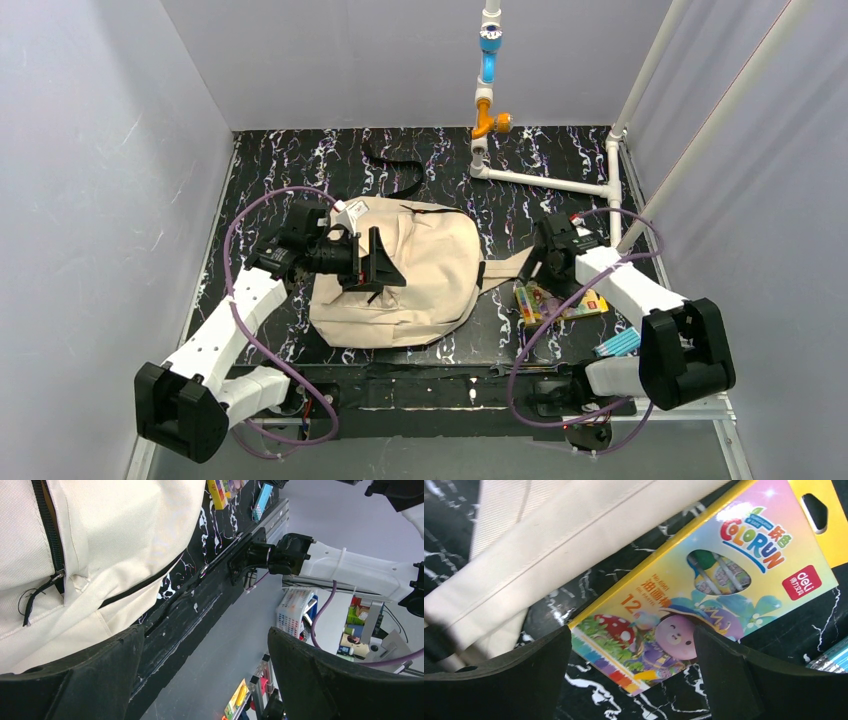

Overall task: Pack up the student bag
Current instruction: Adjust the stationery at the center of the board.

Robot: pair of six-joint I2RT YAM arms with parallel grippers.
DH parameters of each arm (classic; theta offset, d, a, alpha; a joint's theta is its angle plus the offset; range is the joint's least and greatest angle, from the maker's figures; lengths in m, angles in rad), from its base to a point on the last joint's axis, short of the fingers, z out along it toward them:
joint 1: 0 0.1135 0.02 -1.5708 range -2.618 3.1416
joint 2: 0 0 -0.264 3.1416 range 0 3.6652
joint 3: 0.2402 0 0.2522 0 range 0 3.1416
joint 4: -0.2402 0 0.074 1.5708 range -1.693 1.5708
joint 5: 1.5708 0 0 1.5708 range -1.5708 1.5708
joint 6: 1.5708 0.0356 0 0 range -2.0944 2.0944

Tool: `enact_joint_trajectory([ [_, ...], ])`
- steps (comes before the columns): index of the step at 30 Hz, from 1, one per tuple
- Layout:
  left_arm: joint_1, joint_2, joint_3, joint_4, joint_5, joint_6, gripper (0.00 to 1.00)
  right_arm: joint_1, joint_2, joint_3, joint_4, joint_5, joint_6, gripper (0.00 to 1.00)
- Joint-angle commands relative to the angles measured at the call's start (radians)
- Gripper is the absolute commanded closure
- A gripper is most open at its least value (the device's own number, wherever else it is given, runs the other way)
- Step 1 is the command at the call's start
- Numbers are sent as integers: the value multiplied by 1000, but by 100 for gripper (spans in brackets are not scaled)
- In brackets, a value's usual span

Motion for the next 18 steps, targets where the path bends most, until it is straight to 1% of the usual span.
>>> enact_joint_trajectory([
  [1, -4, 13, 52, -12, 38, 24, 7, 32, 11, 125, -106, 55, -5, 2],
  [3, -5, 11, 58, -16, 36, 28, 7, 11, -19, 153, -162, 111, -32, 2],
  [5, -5, 1, 58, -15, 35, 28, 7, -50, -64, 146, -188, 109, -29, 2],
  [7, -4, -7, 56, -16, 35, 28, 7, -143, -106, 116, -205, 64, 0, 2],
  [9, -5, -13, 56, -16, 37, 30, 7, -234, -125, 84, -186, -26, -1, 2],
  [12, -4, -17, 61, -16, 40, 34, 7, -316, -112, 40, -168, -117, 8, 2],
  [14, -4, -19, 69, -19, 41, 40, 7, -344, -109, 7, -119, -139, 4, 2],
  [18, -4, -17, 101, -65, 23, 72, 7, -357, -104, -48, -31, -151, 8, 2],
])
